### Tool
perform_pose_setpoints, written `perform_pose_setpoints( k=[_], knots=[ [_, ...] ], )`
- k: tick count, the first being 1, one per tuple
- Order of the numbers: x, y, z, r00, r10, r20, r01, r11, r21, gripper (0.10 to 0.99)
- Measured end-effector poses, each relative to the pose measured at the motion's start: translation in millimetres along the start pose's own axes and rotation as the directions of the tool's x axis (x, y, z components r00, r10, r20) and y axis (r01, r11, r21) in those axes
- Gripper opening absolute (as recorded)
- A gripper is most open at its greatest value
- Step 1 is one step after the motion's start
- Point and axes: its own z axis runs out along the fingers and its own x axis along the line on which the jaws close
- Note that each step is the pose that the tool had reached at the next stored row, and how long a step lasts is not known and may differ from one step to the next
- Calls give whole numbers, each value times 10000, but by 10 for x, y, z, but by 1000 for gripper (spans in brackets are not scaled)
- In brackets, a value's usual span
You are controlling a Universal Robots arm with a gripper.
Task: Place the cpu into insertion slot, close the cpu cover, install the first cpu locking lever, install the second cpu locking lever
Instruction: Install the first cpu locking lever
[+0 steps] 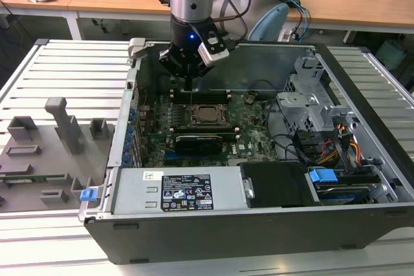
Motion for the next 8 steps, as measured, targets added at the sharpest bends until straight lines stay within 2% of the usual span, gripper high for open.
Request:
perform_pose_setpoints(
  k=[8],
  knots=[
    [-39, -1, 0, 10000, 1, 0, -1, 10000, 0, 110]
  ],
)
